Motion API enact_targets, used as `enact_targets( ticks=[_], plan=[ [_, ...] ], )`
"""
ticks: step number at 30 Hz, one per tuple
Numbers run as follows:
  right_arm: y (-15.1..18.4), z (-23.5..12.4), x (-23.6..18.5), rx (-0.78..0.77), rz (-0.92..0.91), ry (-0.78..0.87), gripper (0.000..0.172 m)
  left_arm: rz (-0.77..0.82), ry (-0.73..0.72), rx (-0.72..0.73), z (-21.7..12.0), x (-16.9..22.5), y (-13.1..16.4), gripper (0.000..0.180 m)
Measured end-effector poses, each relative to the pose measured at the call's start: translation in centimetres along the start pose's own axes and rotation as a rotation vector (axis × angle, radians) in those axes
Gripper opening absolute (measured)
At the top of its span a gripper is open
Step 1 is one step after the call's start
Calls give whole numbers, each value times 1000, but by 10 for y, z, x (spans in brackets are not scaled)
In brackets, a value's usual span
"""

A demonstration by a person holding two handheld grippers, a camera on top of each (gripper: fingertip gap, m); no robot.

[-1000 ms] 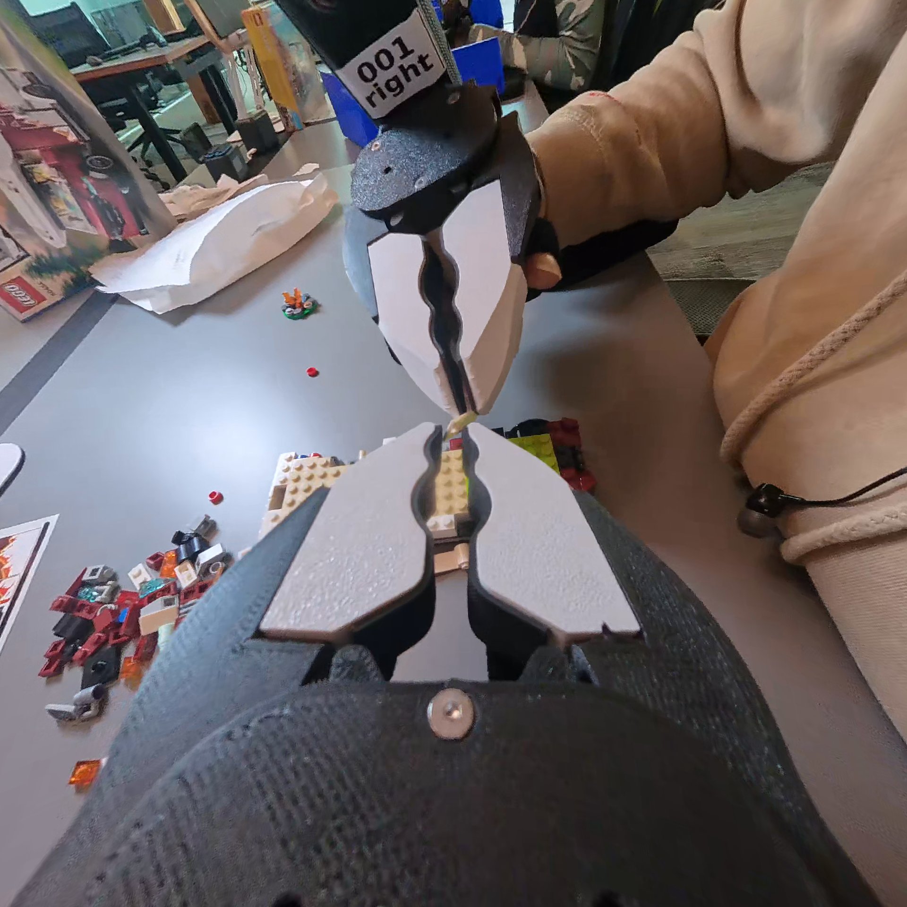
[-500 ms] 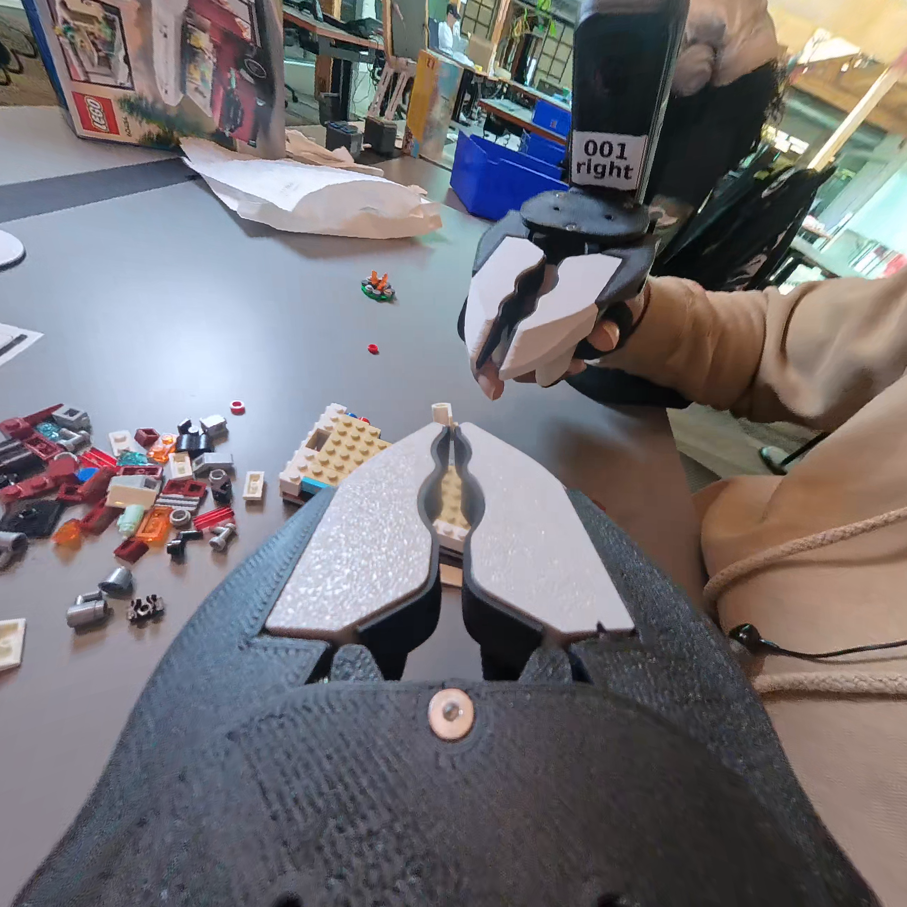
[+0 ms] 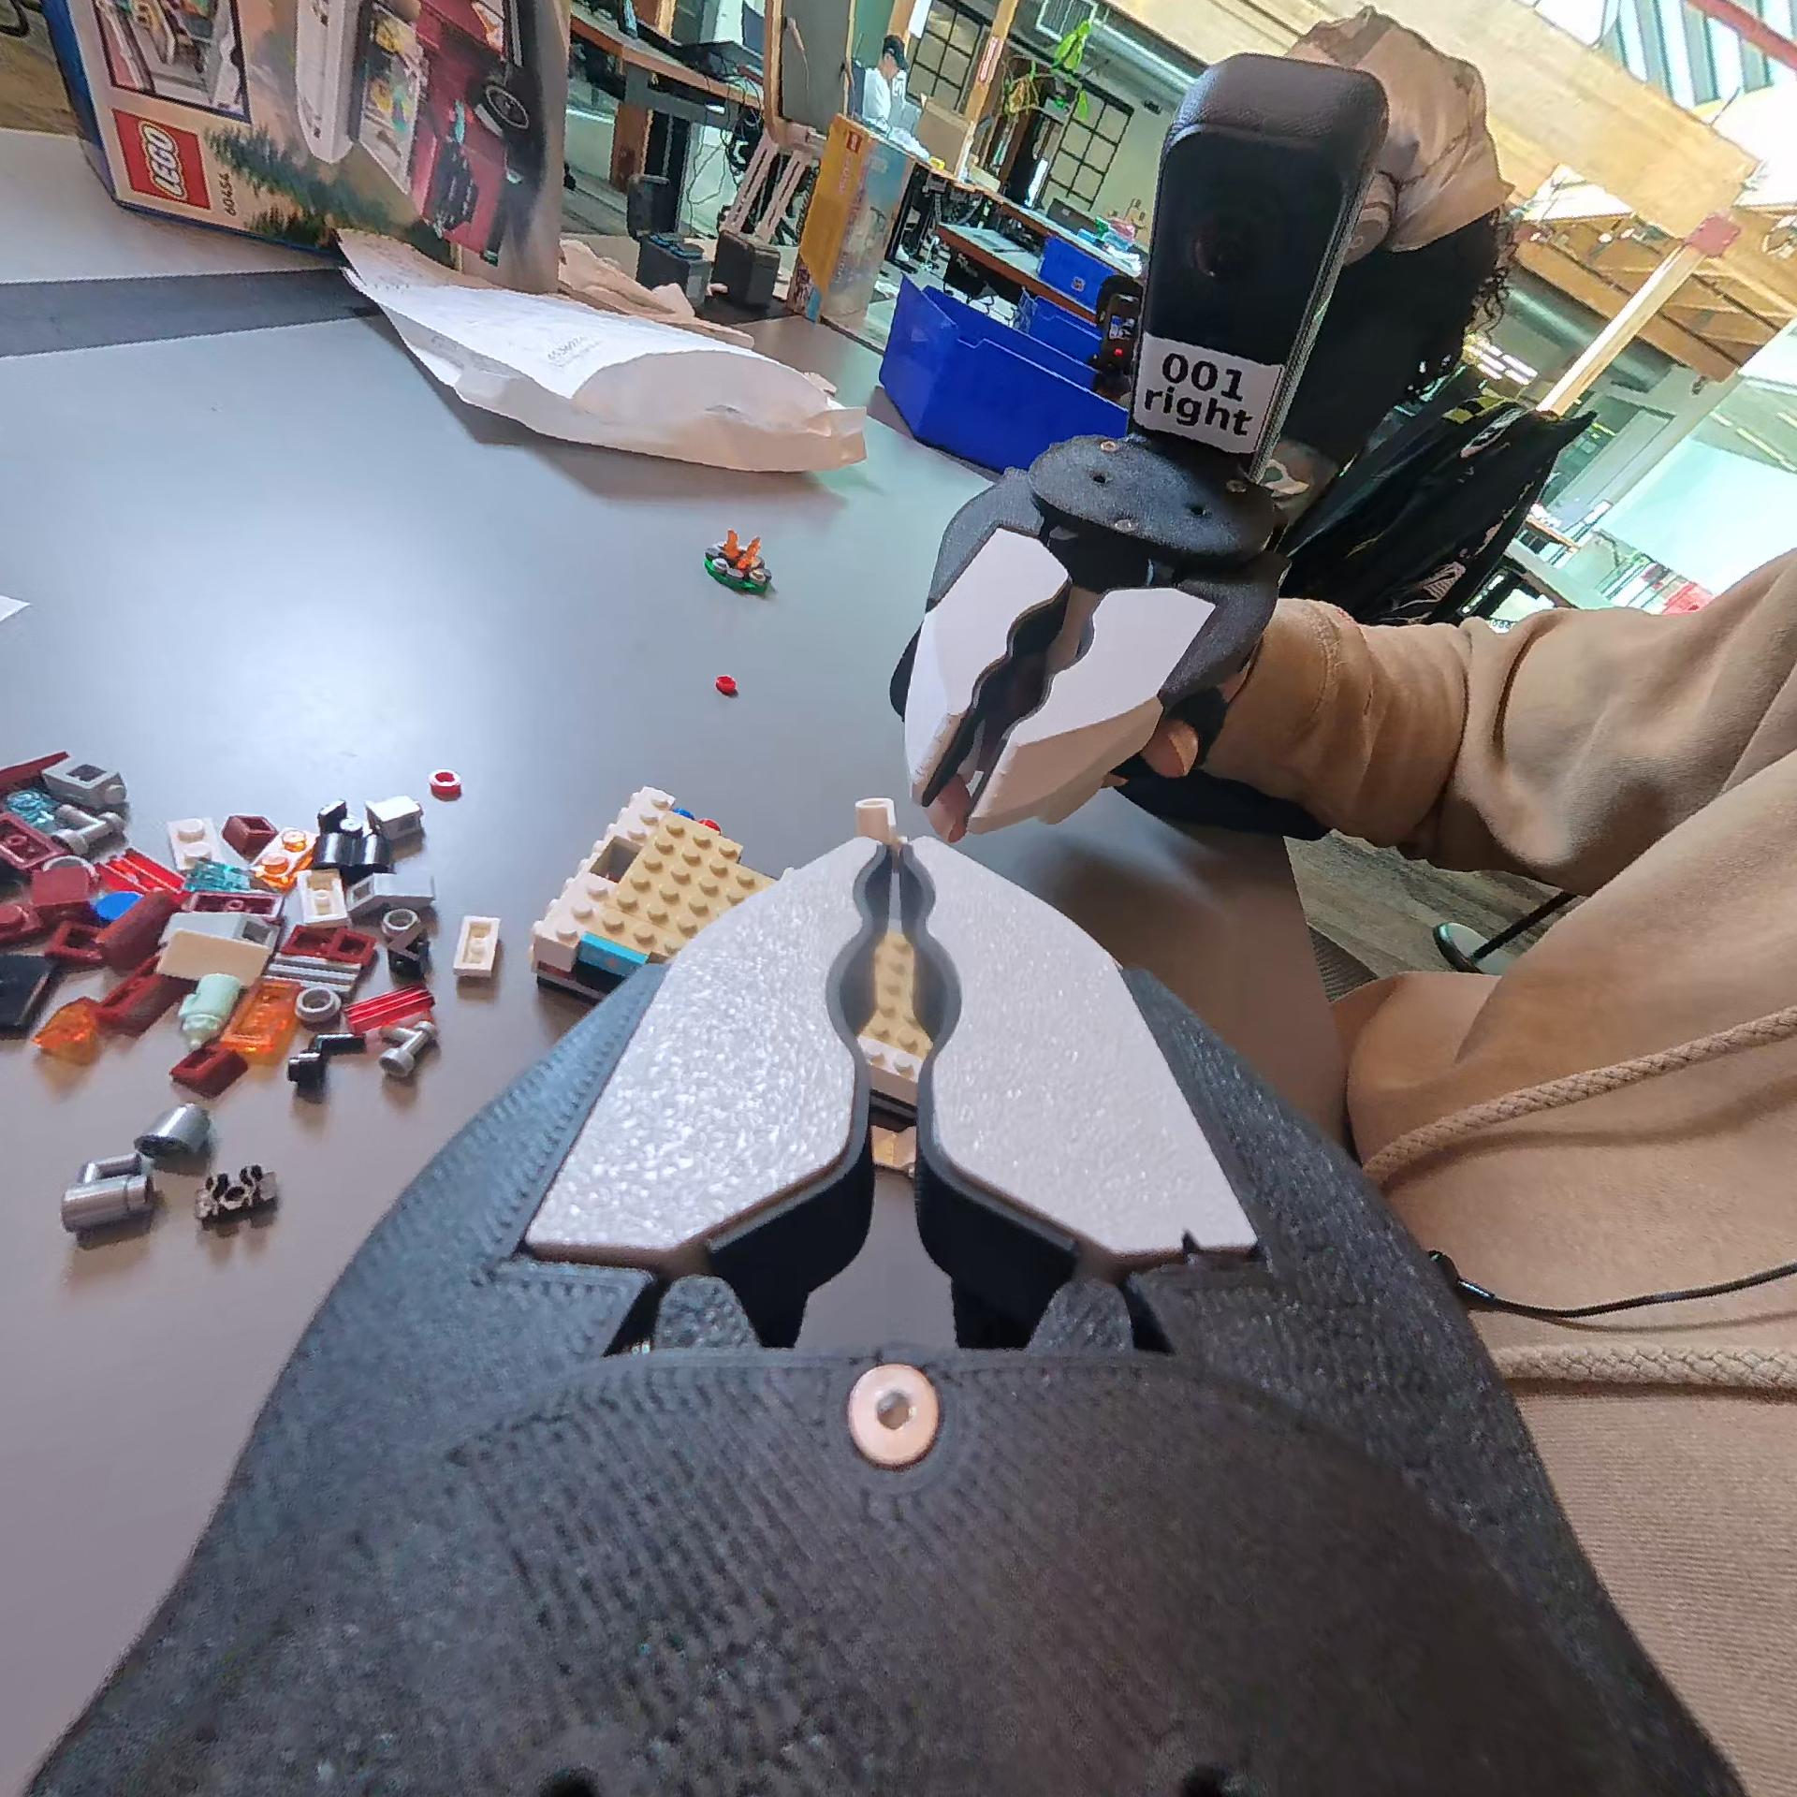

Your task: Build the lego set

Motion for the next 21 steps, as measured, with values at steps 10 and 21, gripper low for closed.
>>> enact_targets(
  ticks=[10,21],
  plan=[
    [19,15,5,-431,-104,161,59,126,-102,-71,-11,-21,0,2],
    [24,43,-2,-664,-40,327,95,211,-132,-61,-34,-24,-10,2]
  ],
)
Point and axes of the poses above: each gripper's, where its closed fingertips meet, z out along the fingers, y out of its underside, x = y × z across the jaws, the point moved 6 cm from there along -z, back along the fingers, and after that the axes turned 11 degrees about x, right-handed, at the moved point
